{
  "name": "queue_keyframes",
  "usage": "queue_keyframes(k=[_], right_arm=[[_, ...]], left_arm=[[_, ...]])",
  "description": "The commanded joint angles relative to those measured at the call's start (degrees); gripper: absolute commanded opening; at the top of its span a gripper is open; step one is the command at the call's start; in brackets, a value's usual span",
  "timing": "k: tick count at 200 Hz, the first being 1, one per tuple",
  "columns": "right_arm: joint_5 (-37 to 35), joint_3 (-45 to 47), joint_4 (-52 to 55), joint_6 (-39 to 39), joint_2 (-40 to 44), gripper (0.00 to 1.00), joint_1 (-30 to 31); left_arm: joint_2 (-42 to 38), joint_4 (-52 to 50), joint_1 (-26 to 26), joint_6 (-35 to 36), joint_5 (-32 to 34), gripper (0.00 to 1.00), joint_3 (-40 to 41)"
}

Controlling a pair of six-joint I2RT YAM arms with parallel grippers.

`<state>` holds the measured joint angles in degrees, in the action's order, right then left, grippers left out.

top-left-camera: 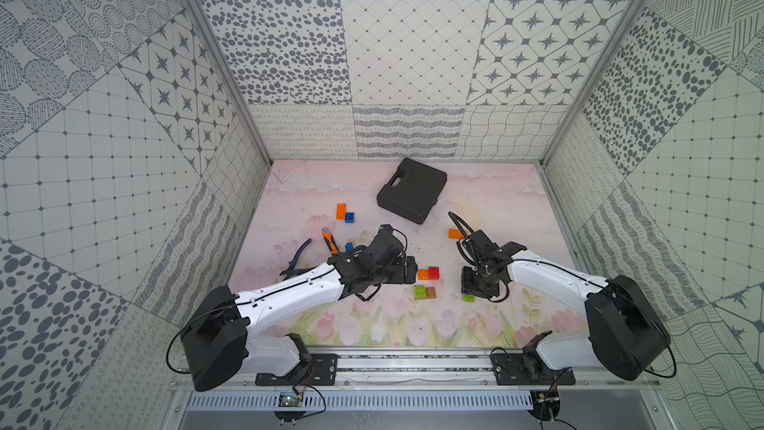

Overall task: Assemble the number 5 with lego
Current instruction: Place the lego brick at the center of the board, then pick up the lego brick from the center of the board.

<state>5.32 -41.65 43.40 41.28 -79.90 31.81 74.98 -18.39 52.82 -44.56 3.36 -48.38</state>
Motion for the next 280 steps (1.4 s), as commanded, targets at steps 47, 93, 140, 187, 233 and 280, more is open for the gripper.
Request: queue_keyframes(k=[47,93,140,187,233,280], right_arm=[[-0.5,0.9,-3.6,6.9,-2.2,0.48,2.2],[5.2,2.5,-3.8,7.5,0.7,0.54,3.8],[7.7,4.0,-7.0,8.2,3.4,0.56,5.7],[4.7,1.2,-13.1,1.8,2.4,0.59,5.6],[-1.0,-5.8,-3.2,-6.9,1.0,0.6,5.6],[-10.3,-7.2,0.0,-14.9,-1.3,0.94,5.2]], left_arm=[[-0.2,1.6,0.1,-0.1,1.8,1.0,0.4],[-0.4,1.8,0.1,-0.2,2.0,1.0,0.7],[-0.2,2.2,0.1,-0.4,1.9,1.0,0.5],[-0.9,2.4,0.1,-0.6,1.9,1.0,0.9],[-1.1,1.8,0.1,0.0,1.9,1.0,0.5],[-1.6,2.7,0.2,0.0,1.0,1.0,0.8]])
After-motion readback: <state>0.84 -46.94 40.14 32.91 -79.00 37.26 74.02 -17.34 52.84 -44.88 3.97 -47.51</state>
